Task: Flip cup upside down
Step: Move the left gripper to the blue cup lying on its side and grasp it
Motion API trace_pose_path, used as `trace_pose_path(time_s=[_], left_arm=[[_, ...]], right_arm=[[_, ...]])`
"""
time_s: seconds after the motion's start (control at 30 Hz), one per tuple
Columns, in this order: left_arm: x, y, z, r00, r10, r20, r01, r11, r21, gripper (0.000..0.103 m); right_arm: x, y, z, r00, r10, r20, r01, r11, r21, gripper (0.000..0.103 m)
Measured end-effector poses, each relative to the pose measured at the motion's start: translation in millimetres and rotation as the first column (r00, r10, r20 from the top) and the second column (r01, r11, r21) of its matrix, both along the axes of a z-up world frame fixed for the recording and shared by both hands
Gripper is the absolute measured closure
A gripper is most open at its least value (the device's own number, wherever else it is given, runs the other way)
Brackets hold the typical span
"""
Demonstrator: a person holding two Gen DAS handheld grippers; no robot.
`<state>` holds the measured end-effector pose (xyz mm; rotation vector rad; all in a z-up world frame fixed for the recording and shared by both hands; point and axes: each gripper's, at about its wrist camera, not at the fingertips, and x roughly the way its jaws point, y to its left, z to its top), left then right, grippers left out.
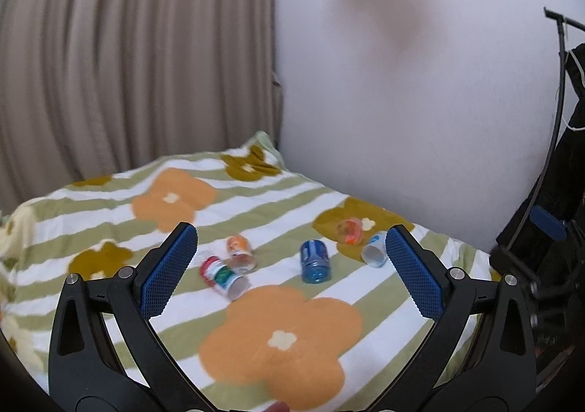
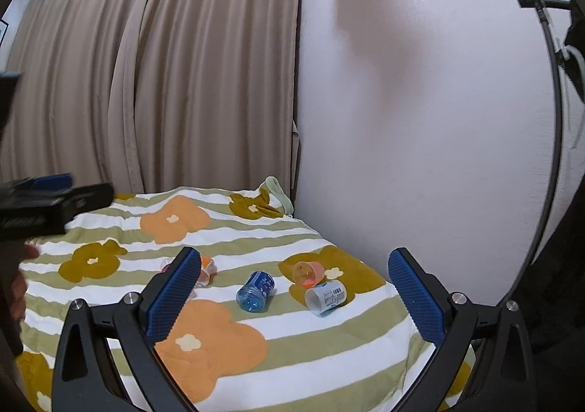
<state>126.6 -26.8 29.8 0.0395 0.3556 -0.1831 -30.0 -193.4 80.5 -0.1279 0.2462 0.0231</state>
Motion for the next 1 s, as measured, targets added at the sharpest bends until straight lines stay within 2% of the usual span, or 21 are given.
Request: trace_pose_path(time_s=[0.13,0.23,0.3,0.37,0.43,0.5,0.57,0.6,0.67,0.7,0.9,1.0], left_arm=[[67.6,-16.4,-9.9,0.992,-0.069,-0.103,0.073,0.997,0.038,0.000],[125.0,-37.0,-31.6,0.972,-0.108,-0.211,0.128,0.988,0.083,0.000],[166.8,-47.3,-54.3,0.948,-0.116,-0.295,0.150,0.984,0.097,0.000],[206.3,-57.2,-80.2,0.912,-0.125,-0.391,0.177,0.979,0.102,0.000],[229.9,-62.2,-101.8,0.887,-0.113,-0.448,0.180,0.977,0.112,0.000],[261.9,-68.3,-131.2,0.843,-0.102,-0.528,0.193,0.974,0.120,0.000],[286.3,-73.5,-157.6,0.793,-0.100,-0.601,0.201,0.974,0.102,0.000],[292.7,-74.5,-165.9,0.775,-0.097,-0.624,0.198,0.976,0.094,0.000],[311.0,-77.0,-189.6,0.721,-0.094,-0.686,0.188,0.980,0.063,0.000],[318.7,-78.0,-200.6,0.698,-0.095,-0.710,0.180,0.983,0.045,0.000],[343.9,-82.7,-244.6,0.607,-0.075,-0.791,0.153,0.988,0.024,0.002],[348.2,-82.1,-258.5,0.564,-0.072,-0.823,0.157,0.987,0.022,0.019]], right_arm=[[28.3,-1.1,-15.4,0.999,0.007,-0.048,-0.008,1.000,-0.020,0.001],[52.3,-1.9,-32.9,0.995,0.020,-0.093,-0.022,0.999,-0.025,0.001],[65.9,-0.8,-45.7,0.992,0.031,-0.119,-0.035,0.999,-0.030,0.001],[76.8,1.0,-58.0,0.990,0.042,-0.135,-0.047,0.998,-0.034,0.001],[85.5,-0.1,-69.7,0.990,0.047,-0.136,-0.052,0.998,-0.035,0.001],[95.7,-0.8,-81.7,0.986,0.063,-0.154,-0.068,0.997,-0.024,0.001],[105.1,-0.2,-94.0,0.982,0.073,-0.175,-0.077,0.997,-0.019,0.001],[107.4,0.3,-99.5,0.981,0.074,-0.181,-0.079,0.997,-0.021,0.001],[109.9,0.1,-108.3,0.983,0.070,-0.171,-0.075,0.997,-0.020,0.001],[109.9,-0.1,-111.8,0.983,0.074,-0.167,-0.077,0.997,-0.012,0.001],[113.4,-6.1,-126.6,0.981,0.088,-0.174,-0.088,0.996,0.005,0.001],[113.4,-8.8,-130.7,0.981,0.085,-0.176,-0.086,0.996,0.005,0.001]])
